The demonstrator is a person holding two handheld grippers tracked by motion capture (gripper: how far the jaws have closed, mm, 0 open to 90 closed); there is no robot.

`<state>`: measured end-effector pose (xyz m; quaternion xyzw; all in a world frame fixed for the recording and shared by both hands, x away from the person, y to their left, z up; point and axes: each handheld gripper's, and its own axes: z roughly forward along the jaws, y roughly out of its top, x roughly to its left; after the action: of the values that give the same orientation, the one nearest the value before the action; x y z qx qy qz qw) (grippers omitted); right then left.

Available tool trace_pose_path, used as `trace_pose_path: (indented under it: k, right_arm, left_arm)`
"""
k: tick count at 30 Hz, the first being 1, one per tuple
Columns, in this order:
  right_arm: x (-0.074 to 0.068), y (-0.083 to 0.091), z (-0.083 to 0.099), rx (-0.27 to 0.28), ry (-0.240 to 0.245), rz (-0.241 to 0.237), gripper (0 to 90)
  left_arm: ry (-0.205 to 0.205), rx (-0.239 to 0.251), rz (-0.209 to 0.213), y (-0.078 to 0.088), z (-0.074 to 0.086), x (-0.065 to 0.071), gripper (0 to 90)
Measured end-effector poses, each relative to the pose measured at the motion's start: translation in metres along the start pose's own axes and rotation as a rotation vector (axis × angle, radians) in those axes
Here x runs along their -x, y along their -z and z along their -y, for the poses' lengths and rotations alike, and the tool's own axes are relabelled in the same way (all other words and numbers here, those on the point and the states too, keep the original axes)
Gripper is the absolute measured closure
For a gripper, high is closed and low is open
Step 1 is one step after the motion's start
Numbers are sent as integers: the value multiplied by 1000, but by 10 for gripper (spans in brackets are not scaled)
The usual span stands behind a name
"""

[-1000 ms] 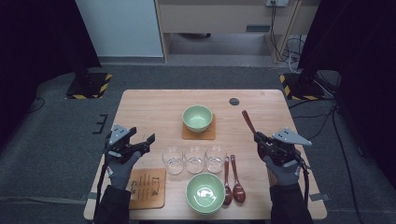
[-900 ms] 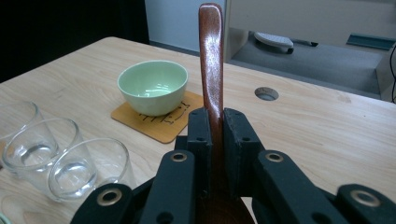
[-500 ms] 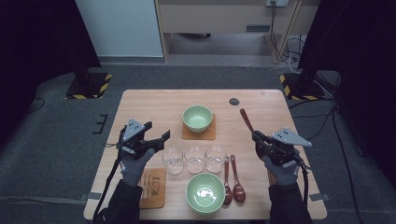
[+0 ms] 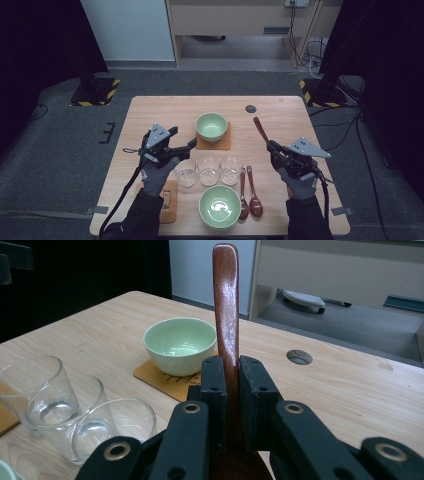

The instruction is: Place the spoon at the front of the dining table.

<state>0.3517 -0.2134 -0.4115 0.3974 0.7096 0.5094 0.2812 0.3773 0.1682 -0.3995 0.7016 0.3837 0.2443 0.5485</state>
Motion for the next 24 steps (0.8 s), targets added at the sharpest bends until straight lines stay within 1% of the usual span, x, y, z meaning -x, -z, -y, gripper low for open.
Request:
trace_pose_path:
  k: [8, 10, 15, 18, 24]
  right_arm:
    - [-2, -1, 1, 10, 1, -11, 818]
    - [-3, -1, 1, 10, 0, -13, 818]
    - [-4, -1, 1, 13, 1, -18, 818]
    - [-4, -1, 1, 18, 2, -21, 818]
    - [-5, -1, 1, 26, 5, -23, 818]
  left_arm:
    - [-14, 15, 39, -9, -7, 15, 184]
    - [-21, 13, 43, -12, -8, 19, 183]
    - [-24, 22, 63, -18, -11, 27, 184]
    - [-36, 20, 68, -22, -13, 32, 185]
    - [-37, 33, 92, -27, -17, 40, 189]
